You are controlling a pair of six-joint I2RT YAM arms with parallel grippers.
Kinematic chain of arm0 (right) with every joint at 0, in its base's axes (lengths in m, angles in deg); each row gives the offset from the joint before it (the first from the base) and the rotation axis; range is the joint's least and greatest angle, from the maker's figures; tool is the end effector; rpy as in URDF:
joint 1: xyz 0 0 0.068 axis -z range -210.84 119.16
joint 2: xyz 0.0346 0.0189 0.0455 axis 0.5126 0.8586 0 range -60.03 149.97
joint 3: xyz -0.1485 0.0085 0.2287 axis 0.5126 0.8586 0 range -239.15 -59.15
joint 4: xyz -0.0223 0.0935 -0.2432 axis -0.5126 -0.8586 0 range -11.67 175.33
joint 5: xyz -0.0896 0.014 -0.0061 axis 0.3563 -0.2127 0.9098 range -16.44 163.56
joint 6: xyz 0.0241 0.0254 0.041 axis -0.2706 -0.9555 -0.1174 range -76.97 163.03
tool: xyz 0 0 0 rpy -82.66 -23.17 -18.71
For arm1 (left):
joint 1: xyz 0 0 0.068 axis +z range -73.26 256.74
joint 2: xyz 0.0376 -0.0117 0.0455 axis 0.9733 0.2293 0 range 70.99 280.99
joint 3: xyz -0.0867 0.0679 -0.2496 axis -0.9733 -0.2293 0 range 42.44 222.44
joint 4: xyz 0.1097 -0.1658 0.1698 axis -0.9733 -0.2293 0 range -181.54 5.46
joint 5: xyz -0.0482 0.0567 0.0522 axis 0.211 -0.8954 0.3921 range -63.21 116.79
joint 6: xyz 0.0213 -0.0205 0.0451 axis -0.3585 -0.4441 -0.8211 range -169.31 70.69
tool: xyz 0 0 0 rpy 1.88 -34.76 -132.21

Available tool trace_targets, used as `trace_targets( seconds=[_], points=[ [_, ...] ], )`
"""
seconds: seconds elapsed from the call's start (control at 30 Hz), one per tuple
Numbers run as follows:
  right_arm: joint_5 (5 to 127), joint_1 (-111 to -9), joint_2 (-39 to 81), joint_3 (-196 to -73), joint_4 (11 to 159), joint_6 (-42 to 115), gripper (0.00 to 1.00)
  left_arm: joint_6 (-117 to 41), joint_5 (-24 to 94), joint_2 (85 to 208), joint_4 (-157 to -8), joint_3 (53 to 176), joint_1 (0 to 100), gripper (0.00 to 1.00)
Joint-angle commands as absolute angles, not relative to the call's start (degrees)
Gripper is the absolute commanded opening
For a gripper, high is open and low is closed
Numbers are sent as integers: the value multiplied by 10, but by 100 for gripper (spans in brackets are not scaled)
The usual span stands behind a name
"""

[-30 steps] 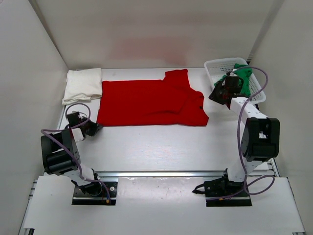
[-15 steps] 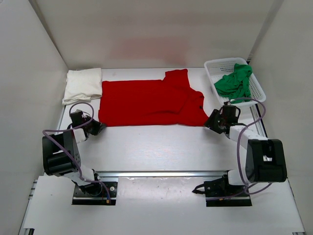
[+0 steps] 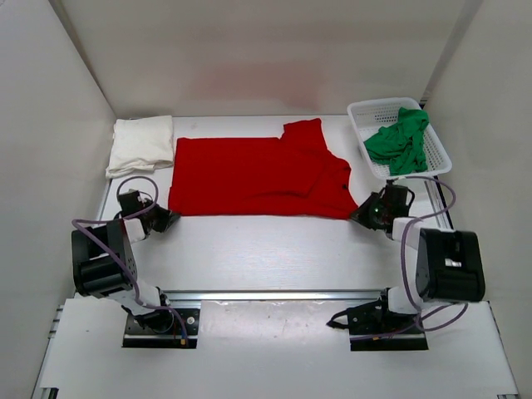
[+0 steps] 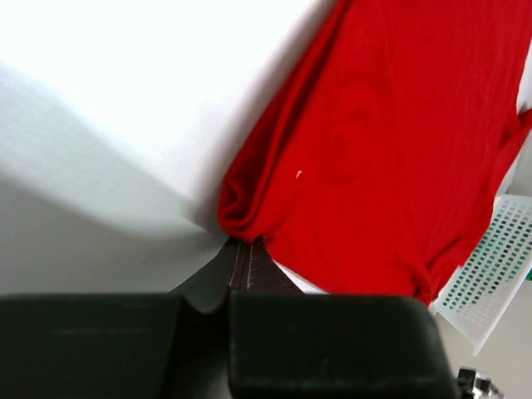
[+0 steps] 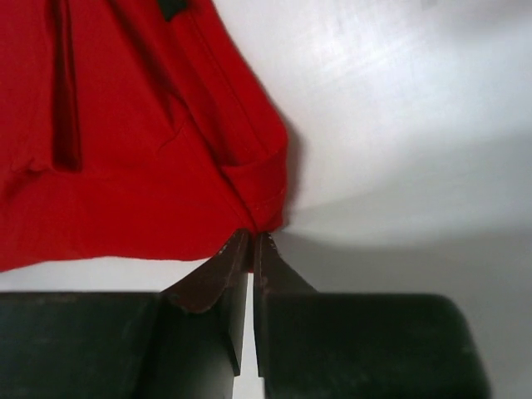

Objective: Fold and stack the t-shirts
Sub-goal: Fold the flattened tshirt in 1/3 of the way

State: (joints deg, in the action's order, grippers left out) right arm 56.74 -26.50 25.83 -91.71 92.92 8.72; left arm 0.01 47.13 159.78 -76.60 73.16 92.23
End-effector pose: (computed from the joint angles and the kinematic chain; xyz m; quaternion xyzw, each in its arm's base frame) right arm 0.2710 -0.0101 0.1388 0.2512 0.8829 0.2273 0.3251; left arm 0.2574 0.0584 0.1188 -0.4450 0.8135 -0.2564 0.2728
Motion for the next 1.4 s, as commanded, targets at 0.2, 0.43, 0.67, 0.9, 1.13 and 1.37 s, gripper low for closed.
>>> trace_targets(
  seconds=[0.2, 0.43, 0.67, 0.9, 1.13, 1.37],
  points=[
    [519, -215, -3, -711, 866, 44, 0, -90, 480, 1447, -906, 654, 960, 0],
    [569, -221, -160, -731, 710, 51, 8, -152, 472, 1318, -1011, 610, 1029, 23],
    [609, -247, -154, -844, 656, 128, 51, -180, 424, 1270, -1053, 678, 964, 60],
    [635, -429, -21, -935, 735, 159, 9, -134, 435, 1290, -931, 701, 745, 49],
    [581, -505, 139, -983, 840, 154, 18, -119, 380, 1396, -861, 739, 532, 38],
    [563, -511, 224, -970, 895, 132, 41, -101, 397, 1467, -776, 727, 465, 34]
  ],
)
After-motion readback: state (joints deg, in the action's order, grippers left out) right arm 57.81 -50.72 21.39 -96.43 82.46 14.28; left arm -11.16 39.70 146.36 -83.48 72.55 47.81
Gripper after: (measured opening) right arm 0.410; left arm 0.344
